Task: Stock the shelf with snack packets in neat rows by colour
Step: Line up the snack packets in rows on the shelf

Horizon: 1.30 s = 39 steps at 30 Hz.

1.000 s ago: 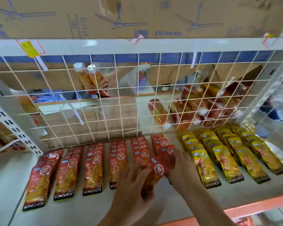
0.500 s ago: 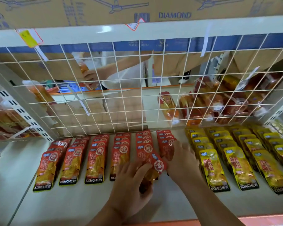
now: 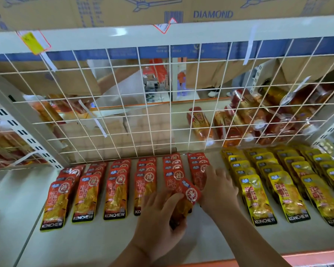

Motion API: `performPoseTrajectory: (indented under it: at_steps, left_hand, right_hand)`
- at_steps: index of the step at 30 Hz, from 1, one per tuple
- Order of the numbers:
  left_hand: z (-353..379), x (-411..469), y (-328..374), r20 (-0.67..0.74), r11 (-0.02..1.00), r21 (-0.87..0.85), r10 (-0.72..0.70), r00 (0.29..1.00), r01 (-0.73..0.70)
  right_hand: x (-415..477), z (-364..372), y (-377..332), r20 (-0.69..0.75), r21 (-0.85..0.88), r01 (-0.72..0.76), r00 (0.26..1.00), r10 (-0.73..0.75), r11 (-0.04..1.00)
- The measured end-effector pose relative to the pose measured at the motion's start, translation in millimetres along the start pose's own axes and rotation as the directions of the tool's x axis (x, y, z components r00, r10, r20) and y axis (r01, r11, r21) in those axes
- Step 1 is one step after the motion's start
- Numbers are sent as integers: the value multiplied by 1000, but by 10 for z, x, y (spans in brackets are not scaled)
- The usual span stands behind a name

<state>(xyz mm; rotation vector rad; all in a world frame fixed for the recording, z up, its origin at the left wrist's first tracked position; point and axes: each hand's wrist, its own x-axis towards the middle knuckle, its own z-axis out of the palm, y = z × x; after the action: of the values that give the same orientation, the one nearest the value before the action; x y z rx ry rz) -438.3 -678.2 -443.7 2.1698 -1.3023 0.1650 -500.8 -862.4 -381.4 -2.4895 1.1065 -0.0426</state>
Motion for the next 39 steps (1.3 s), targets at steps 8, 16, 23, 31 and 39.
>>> performPoseTrajectory:
  at_steps: [8, 16, 23, 31, 39]
  left_hand:
    - [7, 7, -3, 0, 1000, -8, -12, 1000, 12]
    - [-6, 22, 8, -31, 1000, -2, -24, 999, 24]
    - [1, 24, 12, -67, 999, 13, -36, 997, 37]
    - [-82, 1, 11, -93, 986, -1, -166, 982, 167]
    - [-618, -292, -262, -213, 946, -106, -323, 922, 307]
  right_hand:
    - [-21, -27, -7, 25, 11, -11, 1000, 11, 1000]
    - [-38, -22, 59, 4, 60, -10, 1000, 9, 998]
    - [-263, 35, 247, -123, 61, 90, 989, -82, 994]
    - [-364, 96, -19, -139, 110, 228, 967, -212, 967]
    - [-438, 261, -639, -168, 132, 345, 932, -323, 929]
